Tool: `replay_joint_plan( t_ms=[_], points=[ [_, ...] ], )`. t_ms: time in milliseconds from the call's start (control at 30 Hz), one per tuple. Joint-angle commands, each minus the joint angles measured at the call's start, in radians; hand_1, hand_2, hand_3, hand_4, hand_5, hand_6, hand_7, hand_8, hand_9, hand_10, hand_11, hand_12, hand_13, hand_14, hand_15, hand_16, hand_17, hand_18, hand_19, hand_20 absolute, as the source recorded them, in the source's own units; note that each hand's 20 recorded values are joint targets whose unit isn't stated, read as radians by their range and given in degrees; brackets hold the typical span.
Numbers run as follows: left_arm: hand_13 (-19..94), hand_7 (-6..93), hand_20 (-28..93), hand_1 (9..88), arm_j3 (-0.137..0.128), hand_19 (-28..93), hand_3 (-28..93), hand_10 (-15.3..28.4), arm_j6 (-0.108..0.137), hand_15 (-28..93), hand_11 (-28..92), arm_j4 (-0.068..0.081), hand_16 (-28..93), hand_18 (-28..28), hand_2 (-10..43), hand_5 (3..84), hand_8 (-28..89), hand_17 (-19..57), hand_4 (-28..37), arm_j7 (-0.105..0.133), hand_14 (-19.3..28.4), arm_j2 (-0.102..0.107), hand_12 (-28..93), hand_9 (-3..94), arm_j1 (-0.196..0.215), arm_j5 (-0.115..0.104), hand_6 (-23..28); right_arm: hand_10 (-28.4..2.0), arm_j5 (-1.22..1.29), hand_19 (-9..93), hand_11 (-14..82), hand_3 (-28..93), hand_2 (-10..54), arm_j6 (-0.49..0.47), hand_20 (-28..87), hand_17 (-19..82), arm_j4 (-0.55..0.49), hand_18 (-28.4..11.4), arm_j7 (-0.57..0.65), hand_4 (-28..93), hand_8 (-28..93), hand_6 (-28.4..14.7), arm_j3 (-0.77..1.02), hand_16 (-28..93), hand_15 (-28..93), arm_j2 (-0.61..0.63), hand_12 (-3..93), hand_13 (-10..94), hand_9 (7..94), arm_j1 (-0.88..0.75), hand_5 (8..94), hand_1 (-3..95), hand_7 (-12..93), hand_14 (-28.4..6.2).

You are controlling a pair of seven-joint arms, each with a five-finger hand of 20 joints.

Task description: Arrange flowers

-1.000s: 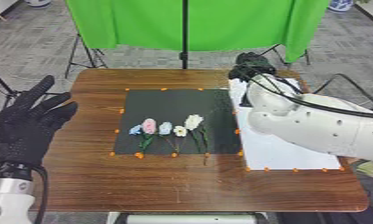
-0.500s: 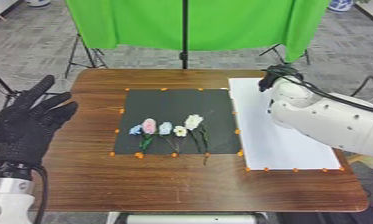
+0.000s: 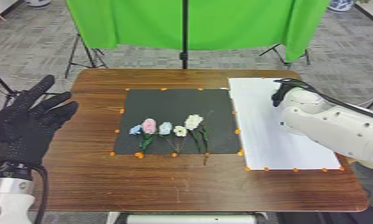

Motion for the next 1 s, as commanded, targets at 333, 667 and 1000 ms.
replay_joint_plan(
  t_ms=[333,667,1000],
  points=[
    [25,17.3,25,21.5,0.008,59,77,21.0,-0.009,61,32,0.001,-12,26.0,9.1,30.7,-11,-7.1,-28.3,0.026,28.4,-0.003,11,32.7,0.009,-0.009,6.7,-20.1,-0.035,88,7.8,84,-5.7,0.054,-5,29,0.030,-19.3,-0.010,-28,-10,-7.9,-0.050,7,65,-0.039,12.7,57,36.4,0.059,29.1,27.9,10,-11.8],
    [26,17.3,25,21.5,0.006,60,77,21.1,-0.006,61,32,-0.002,-12,26.1,9.1,30.8,-11,-7.1,-28.2,0.041,28.4,-0.006,11,32.8,0.025,-0.013,6.8,-11.0,0.000,87,7.9,83,-5.4,-0.070,-6,27,0.043,-19.7,-0.034,-28,-12,-1.4,0.024,6,65,-0.041,12.5,56,37.0,0.007,31.0,29.3,13,-12.1],
    [26,17.2,25,21.5,0.012,60,77,21.3,-0.004,61,32,0.000,-12,26.1,9.2,31.3,-11,-7.1,-28.3,0.045,28.4,-0.006,11,33.2,0.017,-0.012,7.1,-8.2,-0.062,83,10.8,82,-9.4,0.013,-1,28,0.035,-18.6,-0.078,-28,-15,1.2,-0.039,9,57,-0.036,11.5,64,52.1,0.014,47.0,36.2,18,-8.7]
  ],
)
